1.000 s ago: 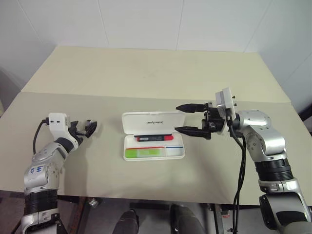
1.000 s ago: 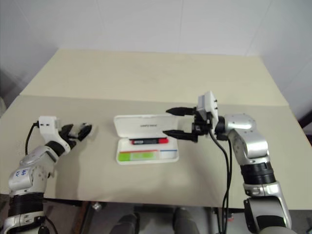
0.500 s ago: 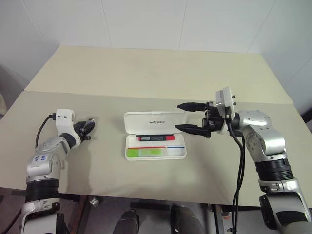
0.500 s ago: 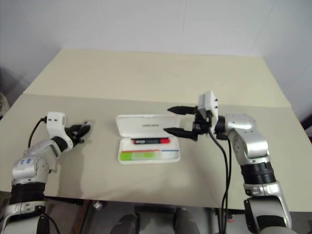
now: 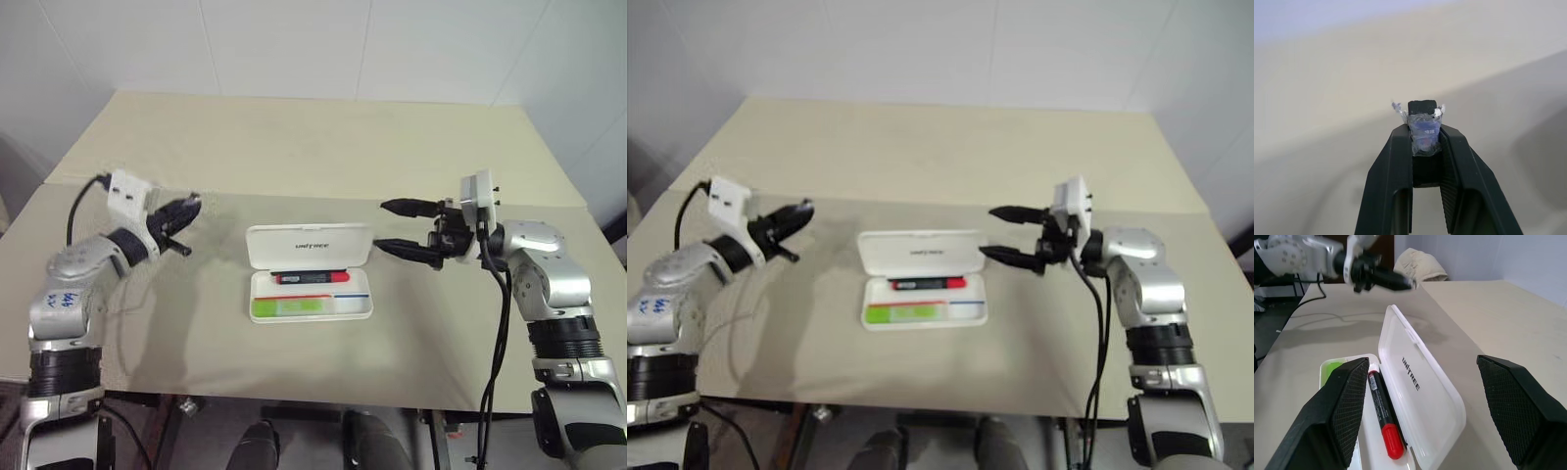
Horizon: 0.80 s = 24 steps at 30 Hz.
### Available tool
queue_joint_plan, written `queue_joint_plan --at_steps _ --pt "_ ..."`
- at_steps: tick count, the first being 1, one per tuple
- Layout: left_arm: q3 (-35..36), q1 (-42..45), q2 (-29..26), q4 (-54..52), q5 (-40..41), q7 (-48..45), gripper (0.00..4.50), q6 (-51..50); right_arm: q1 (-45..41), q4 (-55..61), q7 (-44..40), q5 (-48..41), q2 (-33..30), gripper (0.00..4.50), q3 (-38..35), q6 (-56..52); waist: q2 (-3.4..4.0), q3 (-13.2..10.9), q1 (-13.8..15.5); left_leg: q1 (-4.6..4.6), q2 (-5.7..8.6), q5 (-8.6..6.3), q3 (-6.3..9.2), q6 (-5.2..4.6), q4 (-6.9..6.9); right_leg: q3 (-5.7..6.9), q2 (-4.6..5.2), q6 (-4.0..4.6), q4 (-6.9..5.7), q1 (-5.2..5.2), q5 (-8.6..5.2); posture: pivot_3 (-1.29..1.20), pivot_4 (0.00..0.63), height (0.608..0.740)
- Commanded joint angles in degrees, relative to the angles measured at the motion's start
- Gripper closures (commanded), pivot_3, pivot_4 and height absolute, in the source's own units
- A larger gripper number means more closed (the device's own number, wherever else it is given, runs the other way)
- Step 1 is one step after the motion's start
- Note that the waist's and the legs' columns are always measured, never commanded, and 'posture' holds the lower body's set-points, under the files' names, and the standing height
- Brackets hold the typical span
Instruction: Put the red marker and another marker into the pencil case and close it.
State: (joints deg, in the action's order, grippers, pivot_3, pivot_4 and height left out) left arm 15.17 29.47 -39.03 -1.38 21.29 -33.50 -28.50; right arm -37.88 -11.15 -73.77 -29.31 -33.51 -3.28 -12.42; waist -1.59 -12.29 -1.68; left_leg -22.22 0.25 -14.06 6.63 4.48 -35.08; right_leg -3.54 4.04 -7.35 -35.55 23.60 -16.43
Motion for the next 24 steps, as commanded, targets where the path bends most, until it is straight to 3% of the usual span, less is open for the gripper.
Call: queue_joint_plan --at_steps 1,7,14,18,24 --pt "-0.39 3.13 -2.17 -3.46 2.0 -4.41 4.13 1.34 -0.44 -0.35 -1.8 -2.02 -0.63 0.0 -3.01 1.72 0.0 0.0 -0.02 0.0 0.0 0.0 -0.01 0.0 0.0 0.0 0.0 0.0 -0.01 0.0 0.0 0.0 0.15 0.74" --pt "-5.0 10.36 -4.41 -8.16 7.69 -13.13 4.13 -4.4 0.52 -4.46 -9.1 -2.35 -3.13 0.0 -4.2 4.55 -0.01 -0.01 0.08 -0.06 -0.01 0.0 0.0 -0.01 -0.03 0.0 -0.03 -0.03 0.02 0.0 0.01 0.0 0.15 0.74" --pt "-13.28 19.06 -0.71 -10.61 10.88 -19.91 4.13 -7.38 0.45 -11.25 -17.86 -0.81 -5.33 0.0 -3.63 13.4 0.02 -0.03 -0.09 -0.04 0.0 0.0 -0.02 -0.01 -0.07 -0.02 -0.04 -0.07 0.02 -0.04 0.03 0.0 0.15 0.74" --pt "-17.87 18.3 1.77 -13.53 13.34 -22.52 4.13 -11.3 0.77 -14.95 -17.38 1.35 -5.69 0.0 -2.8 17.1 0.04 -0.04 -0.32 -0.02 -0.03 0.0 -0.05 -0.01 -0.06 -0.06 -0.07 -0.08 0.0 -0.02 0.02 0.0 0.15 0.74" --pt "-25.5 16.3 3.24 -13.52 10.13 -25.34 4.13 -10.56 2.71 -14.94 -15.58 1.81 -5.85 0.0 -3.46 18.14 0.05 -0.05 -0.22 0.02 -0.03 0.01 -0.05 0.01 -0.1 -0.09 -0.09 -0.08 -0.07 -0.03 0.02 0.0 0.15 0.74"
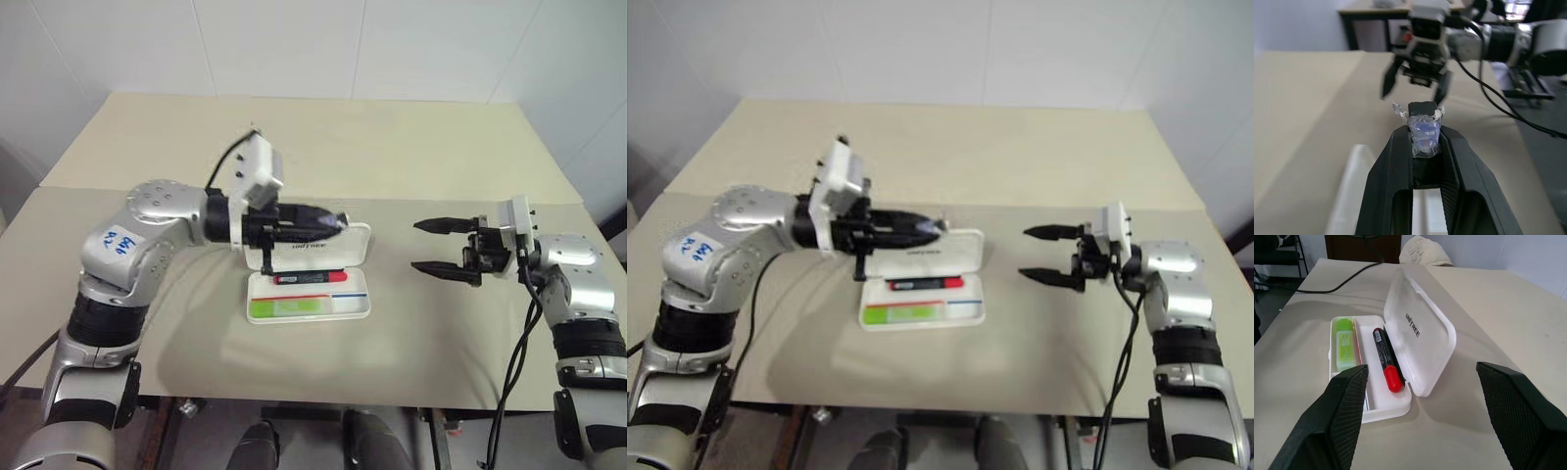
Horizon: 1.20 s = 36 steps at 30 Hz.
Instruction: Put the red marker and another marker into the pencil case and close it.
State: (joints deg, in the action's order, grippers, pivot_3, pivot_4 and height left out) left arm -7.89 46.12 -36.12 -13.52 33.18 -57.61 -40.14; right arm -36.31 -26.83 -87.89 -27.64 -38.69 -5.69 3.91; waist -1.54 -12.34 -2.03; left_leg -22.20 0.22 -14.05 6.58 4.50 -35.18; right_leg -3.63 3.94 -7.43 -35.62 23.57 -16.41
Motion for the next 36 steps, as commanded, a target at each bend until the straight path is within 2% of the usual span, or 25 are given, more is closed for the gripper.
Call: queue_joint_plan --at_steps 1,6,14,22,34,35,36 --pt "-3.92 -0.39 0.56 -0.9 -2.77 -1.36 4.13 1.22 1.53 0.58 -1.19 0.3 -1.0 0.0 -1.35 2.09 0.0 0.0 0.21 0.0 0.01 0.0 0.0 0.0 -0.02 0.0 0.0 0.0 0.0 -0.01 0.0 0.0 0.15 0.74" --pt "-9.52 -0.61 3.33 1.59 -6.81 -0.23 4.13 0.1 3.6 1.55 -0.32 0.01 -2.28 0.0 -2.83 2.2 0.0 0.0 0.5 -0.01 0.02 0.0 0.0 -0.02 -0.09 -0.01 0.01 -0.01 0.01 -0.05 0.01 0.0 0.15 0.74" --pt "-16.25 -0.28 8.81 10.19 -14.38 -0.55 4.13 3.75 6.29 5.09 2.25 -0.38 -1.87 0.0 -3.5 1.12 0.01 0.0 0.26 0.0 0.03 0.01 0.0 -0.02 -0.11 -0.03 0.0 -0.02 0.0 -0.07 0.01 0.0 0.15 0.74" --pt "-17.91 0.33 11.69 15.73 -18.69 -1.26 4.13 5.07 8.0 7.23 4.28 -0.5 -1.78 0.0 -3.49 0.54 0.02 0.0 0.43 0.02 0.04 0.04 -0.01 -0.05 -0.17 -0.05 0.0 -0.06 -0.03 -0.1 0.04 0.0 0.15 0.74" --pt "-15.57 -0.33 12.73 11.64 -18.89 0.16 0.25 3.36 7.12 6.52 5.24 0.0 -1.61 0.0 -2.96 0.5 0.02 0.0 0.38 0.02 0.04 0.04 -0.01 -0.05 -0.23 -0.07 0.0 -0.08 -0.06 -0.09 0.05 0.0 0.15 0.74" --pt "-15.26 -0.38 12.72 10.94 -18.78 0.28 0.02 3.56 6.85 6.3 5.2 0.02 -1.59 0.0 -2.92 0.51 0.02 0.0 0.37 0.02 0.04 0.04 -0.01 -0.05 -0.23 -0.07 0.0 -0.08 -0.06 -0.09 0.05 0.0 0.15 0.74" --pt "-14.5 -0.46 12.65 9.58 -18.41 0.55 0.02 3.74 6.63 6.14 5.08 -0.01 -1.58 0.0 -2.9 0.51 0.02 0.0 0.38 0.01 0.04 0.04 -0.01 -0.05 -0.23 -0.07 0.0 -0.08 -0.06 -0.09 0.05 0.0 0.15 0.74"
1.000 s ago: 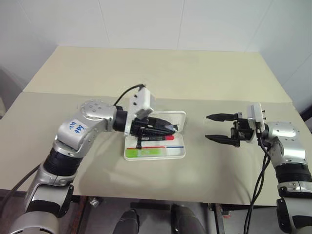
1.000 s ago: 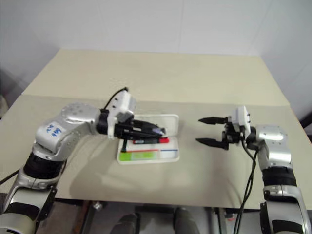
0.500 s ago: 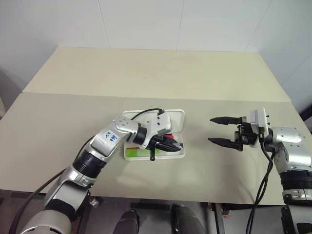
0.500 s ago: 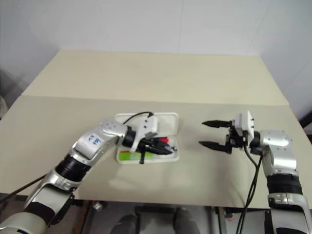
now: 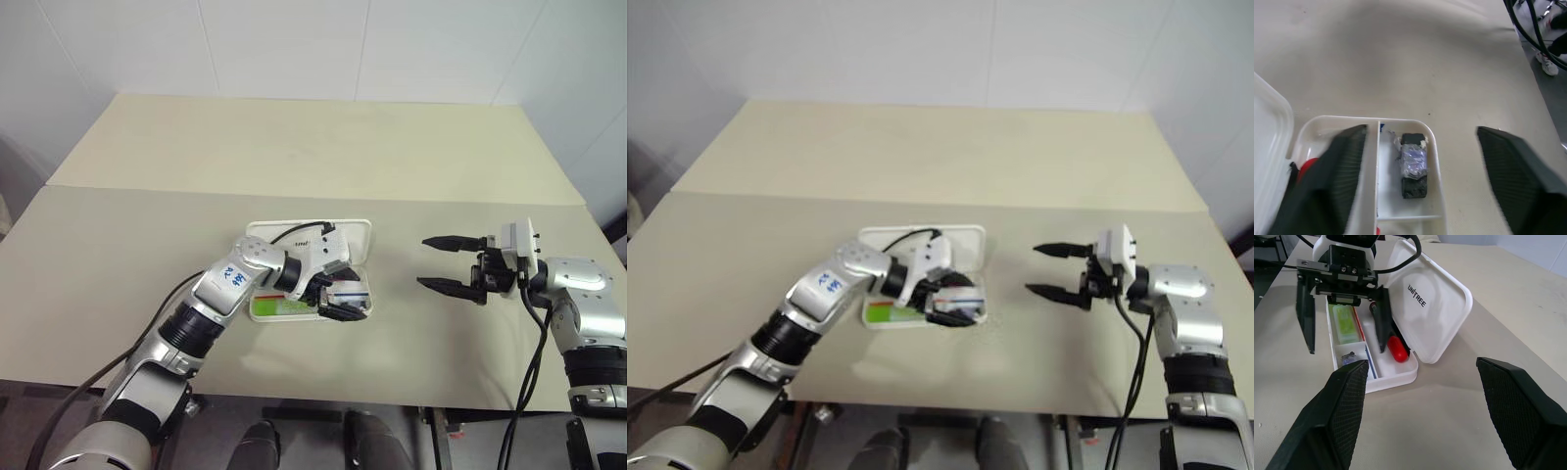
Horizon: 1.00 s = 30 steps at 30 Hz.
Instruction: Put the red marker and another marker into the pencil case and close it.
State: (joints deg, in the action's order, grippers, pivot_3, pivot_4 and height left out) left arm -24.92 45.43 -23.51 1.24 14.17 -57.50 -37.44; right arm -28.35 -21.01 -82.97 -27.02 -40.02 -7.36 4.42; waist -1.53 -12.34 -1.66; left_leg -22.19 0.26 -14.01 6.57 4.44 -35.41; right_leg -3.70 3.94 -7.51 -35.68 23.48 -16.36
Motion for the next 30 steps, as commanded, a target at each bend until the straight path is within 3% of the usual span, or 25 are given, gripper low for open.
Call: queue_joint_plan --at_steps 1,6,14,18,21,30 --pt "3.67 0.27 -0.05 -6.95 1.23 0.92 0.02 0.58 -1.48 0.22 0.04 -0.66 -0.28 0.0 -1.22 0.0 0.0 0.0 0.0 0.0 0.0 0.0 0.0 0.0 0.0 0.0 0.0 0.0 0.0 0.0 0.0 0.0 0.15 0.74" --pt "7.65 0.15 -0.1 -13.92 3.55 2.56 0.02 -1.33 -2.15 -0.29 -0.59 -0.74 -0.36 0.0 -1.08 -0.13 0.0 0.0 0.03 0.01 0.0 0.0 0.0 0.0 0.0 -0.01 0.0 0.0 0.01 -0.01 0.0 0.0 0.15 0.74" --pt "21.7 -3.52 1.29 -24.72 11.6 6.89 0.02 4.32 -3.71 -1.88 -0.75 -0.27 0.15 0.0 -0.53 0.32 0.01 0.0 -0.01 0.01 -0.01 0.0 -0.01 0.0 -0.06 -0.04 0.0 -0.02 0.0 -0.02 0.02 0.0 0.15 0.74" --pt "28.42 -6.46 -5.43 -25.48 12.51 6.46 0.02 4.82 -4.53 -2.71 -0.78 0.05 0.55 0.0 -0.27 0.74 0.01 0.0 -0.29 0.03 -0.01 0.0 -0.07 0.0 -0.13 -0.1 -0.02 -0.03 -0.03 -0.03 0.06 0.0 0.15 0.74" --pt "31.7 -8.54 -10.19 -23.36 12.24 4.93 0.65 7.99 -5.38 -3.65 -1.05 0.33 0.83 0.0 -0.08 0.88 0.0 0.0 -0.19 0.06 -0.02 0.0 -0.09 0.0 -0.16 -0.12 -0.04 -0.01 -0.07 -0.03 0.07 0.0 0.15 0.74" --pt "38.41 -11.56 -17.4 -14.69 13.03 2.25 3.63 13.65 -7.54 -5.89 -2.31 0.81 1.63 0.0 0.1 1.34 0.01 0.0 -0.05 0.02 -0.02 -0.01 -0.1 -0.02 -0.21 -0.14 -0.04 -0.04 -0.01 -0.06 0.11 0.0 0.15 0.74"
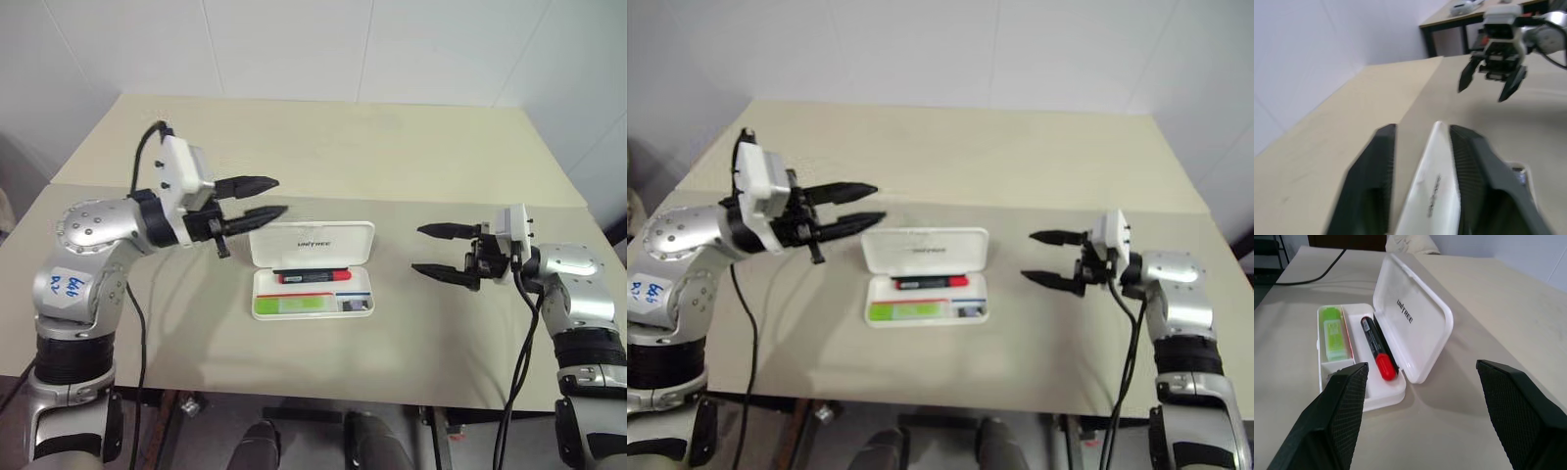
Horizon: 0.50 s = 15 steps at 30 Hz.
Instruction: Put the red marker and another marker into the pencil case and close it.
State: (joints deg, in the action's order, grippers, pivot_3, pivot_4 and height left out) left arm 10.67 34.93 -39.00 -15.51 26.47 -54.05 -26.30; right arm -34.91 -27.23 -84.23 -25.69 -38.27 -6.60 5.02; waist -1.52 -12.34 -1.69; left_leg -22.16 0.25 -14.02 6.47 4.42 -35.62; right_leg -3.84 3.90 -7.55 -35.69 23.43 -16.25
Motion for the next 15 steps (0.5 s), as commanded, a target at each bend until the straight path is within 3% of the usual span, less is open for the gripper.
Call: queue_joint_plan --at_steps 1,3,7,15 --pt "3.26 -1.25 -2.42 3.58 0.57 -1.34 3.94 3.05 -0.98 0.34 -1.2 -0.57 -0.09 0.0 -0.69 0.69 0.0 0.0 -0.03 0.0 -0.01 0.0 0.0 -0.01 0.01 0.0 0.0 0.0 0.0 0.01 0.0 0.0 0.15 0.74" --pt "3.75 -1.09 -3.31 7.76 -0.58 -0.75 4.47 4.23 -0.82 0.64 -1.63 -0.95 -0.02 0.0 -0.81 0.4 0.0 0.0 -0.04 0.0 -0.01 -0.01 0.0 -0.01 0.04 0.0 0.0 0.0 0.0 0.02 0.0 0.0 0.15 0.74" --pt "2.81 -0.63 -5.96 18.09 -2.52 -2.2 4.47 5.59 -0.47 1.28 -2.09 -1.53 0.16 0.0 -1.03 -0.15 0.01 -0.01 -0.3 0.02 -0.01 0.0 0.0 -0.01 0.04 0.0 -0.01 0.01 -0.04 0.03 0.0 0.0 0.15 0.74" --pt "0.25 7.71 -6.08 41.58 -6.67 -4.99 4.47 12.24 -0.57 1.11 -1.65 -1.19 0.53 0.0 -1.07 -0.05 0.02 -0.01 -0.03 0.01 0.0 0.0 0.0 0.0 0.03 0.02 -0.02 0.01 -0.07 0.05 0.0 0.0 0.15 0.74"
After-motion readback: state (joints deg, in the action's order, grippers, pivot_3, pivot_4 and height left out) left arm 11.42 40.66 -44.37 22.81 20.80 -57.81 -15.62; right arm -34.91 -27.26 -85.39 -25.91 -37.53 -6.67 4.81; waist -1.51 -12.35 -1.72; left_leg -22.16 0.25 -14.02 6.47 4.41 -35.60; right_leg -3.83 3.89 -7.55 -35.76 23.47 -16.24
